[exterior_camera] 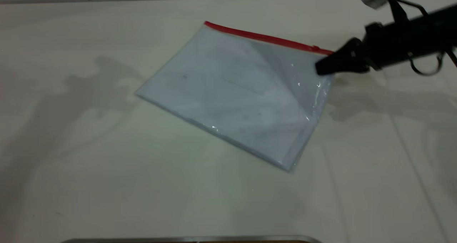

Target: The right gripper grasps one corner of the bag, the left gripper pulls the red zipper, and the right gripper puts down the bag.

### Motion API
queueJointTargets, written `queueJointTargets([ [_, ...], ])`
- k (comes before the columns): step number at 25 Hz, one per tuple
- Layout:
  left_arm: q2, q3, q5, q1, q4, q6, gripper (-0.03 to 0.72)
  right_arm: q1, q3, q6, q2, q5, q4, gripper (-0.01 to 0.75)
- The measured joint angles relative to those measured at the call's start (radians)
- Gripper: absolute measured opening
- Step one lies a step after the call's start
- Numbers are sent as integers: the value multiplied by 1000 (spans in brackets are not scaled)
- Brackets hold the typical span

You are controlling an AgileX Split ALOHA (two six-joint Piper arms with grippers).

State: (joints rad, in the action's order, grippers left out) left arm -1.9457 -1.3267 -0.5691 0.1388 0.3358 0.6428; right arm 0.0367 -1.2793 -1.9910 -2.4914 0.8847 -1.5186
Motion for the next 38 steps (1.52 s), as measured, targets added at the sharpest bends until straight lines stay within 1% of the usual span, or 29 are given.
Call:
queueJointTargets([
  [3,-53,-46,3,26,23,81,480,-54,-96,11,-1,3,92,34],
  [9,-154,-145,4,112,94,285,481,-201,-245,61,-1,-8,247,34],
  [13,-196,-174,2,176,101,417,480,-281,-278,58,-4,-58,281,34],
  [16,-212,-176,1,215,101,499,480,-323,-280,26,-4,-104,288,34],
  [18,-219,-176,1,240,101,536,480,-339,-281,-11,-4,-121,289,34],
  [23,-244,-176,1,273,120,615,480,-362,-281,-72,-4,-137,282,34],
  [31,-310,-176,8,276,324,821,480,-365,-281,-88,-4,-139,273,34],
  [34,-324,-178,16,276,370,872,480,-365,-281,-88,-4,-139,273,34],
  [38,-352,-185,56,276,396,896,480,-365,-281,-88,-4,-139,273,34],
])
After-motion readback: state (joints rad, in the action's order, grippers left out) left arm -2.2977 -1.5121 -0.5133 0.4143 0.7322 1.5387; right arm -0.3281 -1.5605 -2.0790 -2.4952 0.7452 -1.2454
